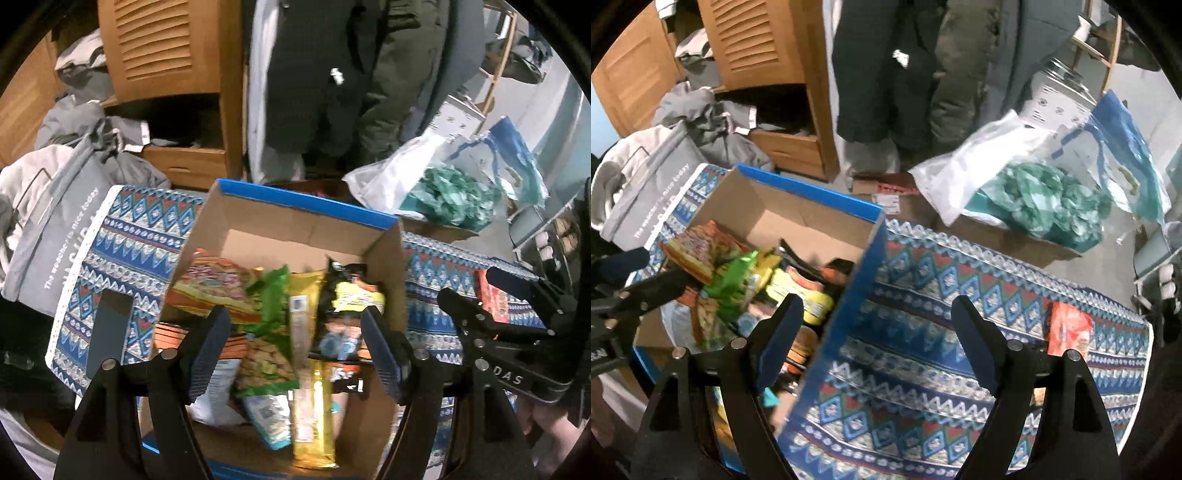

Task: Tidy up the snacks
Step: 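Withdraw both tools from the box toward the remaining snacks, then grasp the red wafer packet with the right tool while the left tool grasps the black yellow-label bag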

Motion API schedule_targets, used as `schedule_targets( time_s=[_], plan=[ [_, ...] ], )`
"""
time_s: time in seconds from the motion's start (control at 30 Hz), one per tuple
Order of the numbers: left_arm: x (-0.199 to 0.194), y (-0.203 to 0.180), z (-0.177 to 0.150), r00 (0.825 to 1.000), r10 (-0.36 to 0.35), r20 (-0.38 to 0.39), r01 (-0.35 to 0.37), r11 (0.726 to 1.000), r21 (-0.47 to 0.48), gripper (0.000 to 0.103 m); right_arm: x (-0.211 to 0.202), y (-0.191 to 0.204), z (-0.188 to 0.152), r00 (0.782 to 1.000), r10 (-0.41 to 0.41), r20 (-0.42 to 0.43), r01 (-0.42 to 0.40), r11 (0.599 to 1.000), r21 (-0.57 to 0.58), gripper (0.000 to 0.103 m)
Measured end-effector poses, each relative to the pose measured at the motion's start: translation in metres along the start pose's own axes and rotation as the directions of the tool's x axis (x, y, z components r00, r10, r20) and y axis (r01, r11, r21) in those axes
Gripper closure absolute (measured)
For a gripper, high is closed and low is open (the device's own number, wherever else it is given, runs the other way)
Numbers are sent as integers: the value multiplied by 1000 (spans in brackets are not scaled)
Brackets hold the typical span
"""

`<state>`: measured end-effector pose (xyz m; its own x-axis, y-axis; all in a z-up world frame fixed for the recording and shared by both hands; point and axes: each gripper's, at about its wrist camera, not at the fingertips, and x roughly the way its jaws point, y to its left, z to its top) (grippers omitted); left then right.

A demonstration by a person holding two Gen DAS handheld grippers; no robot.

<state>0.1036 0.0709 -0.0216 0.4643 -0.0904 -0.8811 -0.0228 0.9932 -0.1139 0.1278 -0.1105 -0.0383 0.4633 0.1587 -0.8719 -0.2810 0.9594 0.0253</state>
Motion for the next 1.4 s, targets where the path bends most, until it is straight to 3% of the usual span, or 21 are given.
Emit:
schedule_targets(
  time_s=[0.47,1.07,1.4],
  plan=[
    [7,-55,-13,998,-32,-48,34,999,41,23,-12,-67,-37,998,-62,-3,62,997,52,19],
    [39,-156,-29,988,-43,-149,61,991,120,23,-2,-194,-96,993,-91,-82,109,959,262,17],
    [80,-199,-37,971,-42,-237,66,993,93,23,34,-251,-110,982,-28,-187,91,935,342,17]
  ],
)
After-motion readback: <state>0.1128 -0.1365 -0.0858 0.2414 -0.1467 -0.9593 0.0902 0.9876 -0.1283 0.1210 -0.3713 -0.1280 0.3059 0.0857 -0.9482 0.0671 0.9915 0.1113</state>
